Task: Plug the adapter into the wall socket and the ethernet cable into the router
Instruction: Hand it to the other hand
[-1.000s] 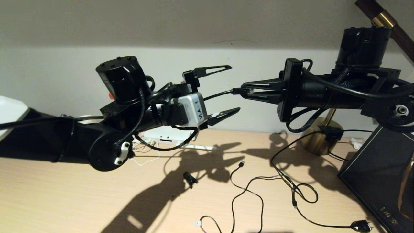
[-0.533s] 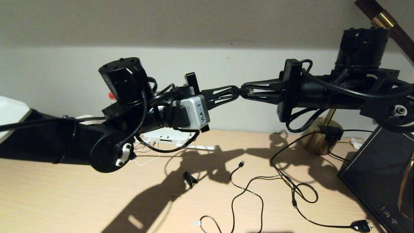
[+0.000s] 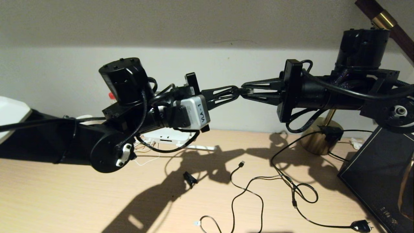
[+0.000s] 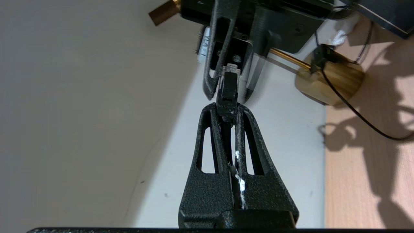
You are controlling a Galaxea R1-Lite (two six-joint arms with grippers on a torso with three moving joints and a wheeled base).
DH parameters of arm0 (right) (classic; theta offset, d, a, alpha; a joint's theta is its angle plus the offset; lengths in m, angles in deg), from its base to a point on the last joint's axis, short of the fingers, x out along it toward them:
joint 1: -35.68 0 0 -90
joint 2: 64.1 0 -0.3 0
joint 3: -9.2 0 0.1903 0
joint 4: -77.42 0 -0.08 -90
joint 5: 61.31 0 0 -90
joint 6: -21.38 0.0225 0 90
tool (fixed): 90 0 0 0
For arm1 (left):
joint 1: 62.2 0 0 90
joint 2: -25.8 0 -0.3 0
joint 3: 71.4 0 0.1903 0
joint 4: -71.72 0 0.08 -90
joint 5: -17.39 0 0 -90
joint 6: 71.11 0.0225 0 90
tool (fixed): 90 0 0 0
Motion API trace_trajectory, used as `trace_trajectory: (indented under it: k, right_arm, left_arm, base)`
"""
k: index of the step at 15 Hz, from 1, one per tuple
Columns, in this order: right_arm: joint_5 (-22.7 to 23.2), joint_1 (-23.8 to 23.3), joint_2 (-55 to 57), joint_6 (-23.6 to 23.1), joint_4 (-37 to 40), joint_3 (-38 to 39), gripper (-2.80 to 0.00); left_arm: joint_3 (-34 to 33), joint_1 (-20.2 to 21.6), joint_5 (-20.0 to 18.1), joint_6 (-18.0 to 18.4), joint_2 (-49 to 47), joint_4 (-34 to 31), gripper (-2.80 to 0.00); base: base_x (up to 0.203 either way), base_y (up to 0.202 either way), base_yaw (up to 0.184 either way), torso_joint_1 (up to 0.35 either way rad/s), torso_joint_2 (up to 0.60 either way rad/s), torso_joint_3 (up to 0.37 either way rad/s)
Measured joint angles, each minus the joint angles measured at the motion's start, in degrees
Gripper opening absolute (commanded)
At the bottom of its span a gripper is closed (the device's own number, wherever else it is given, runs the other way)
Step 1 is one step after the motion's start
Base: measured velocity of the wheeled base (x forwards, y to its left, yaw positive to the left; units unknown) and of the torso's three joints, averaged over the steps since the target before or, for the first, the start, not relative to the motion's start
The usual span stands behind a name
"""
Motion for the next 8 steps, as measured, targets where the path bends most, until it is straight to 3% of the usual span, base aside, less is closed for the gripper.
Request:
trace_trajectory:
  k: [5,6,8]
  right_arm:
    - [-0.3,-0.7,-0.1,0.1,0.1,0.5,0.0]
    - [-0.6,-1.7,-0.2,0.0,0.0,0.9,0.0]
    - [-3.1,-4.0,-1.3,-1.9,-0.1,1.9,0.0]
  left_arm:
    - [-2.9,0.3,-0.2,-1.5,0.6,-0.1,-2.8]
    - [-4.7,0.9,-0.2,-4.2,1.4,0.0,-2.8]
    - [-7.9,2.3,0.0,-13.2,3.3,0.3,-2.8]
  base:
    - [0.0,0.0,0.0,0.0,0.0,0.0]
    - [0.0,0.0,0.0,0.0,0.0,0.0]
    - [0.0,0.0,0.0,0.0,0.0,0.0]
